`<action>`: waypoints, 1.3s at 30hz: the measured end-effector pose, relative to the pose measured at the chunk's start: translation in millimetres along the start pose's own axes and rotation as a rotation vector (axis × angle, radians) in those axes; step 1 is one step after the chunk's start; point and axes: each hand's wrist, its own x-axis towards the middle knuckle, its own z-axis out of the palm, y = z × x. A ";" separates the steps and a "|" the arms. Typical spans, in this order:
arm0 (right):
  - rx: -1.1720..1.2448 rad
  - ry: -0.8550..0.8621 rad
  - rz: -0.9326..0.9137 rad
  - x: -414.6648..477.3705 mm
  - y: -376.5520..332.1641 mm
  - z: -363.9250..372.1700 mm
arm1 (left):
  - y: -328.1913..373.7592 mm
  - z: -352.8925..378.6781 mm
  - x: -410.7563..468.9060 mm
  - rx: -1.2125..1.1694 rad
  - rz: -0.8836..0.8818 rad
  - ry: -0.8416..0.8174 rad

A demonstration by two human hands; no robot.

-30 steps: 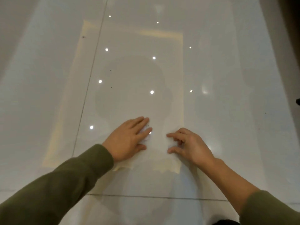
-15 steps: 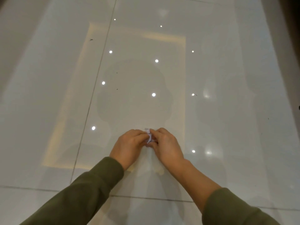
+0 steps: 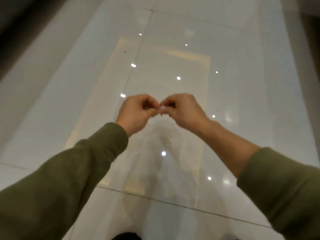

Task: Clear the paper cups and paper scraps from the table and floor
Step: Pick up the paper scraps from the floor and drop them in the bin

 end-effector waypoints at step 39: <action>0.053 -0.897 -1.171 -398.1 -542.9 389.4 | -98.3 -330.5 -711.7 -0.038 -0.371 1.550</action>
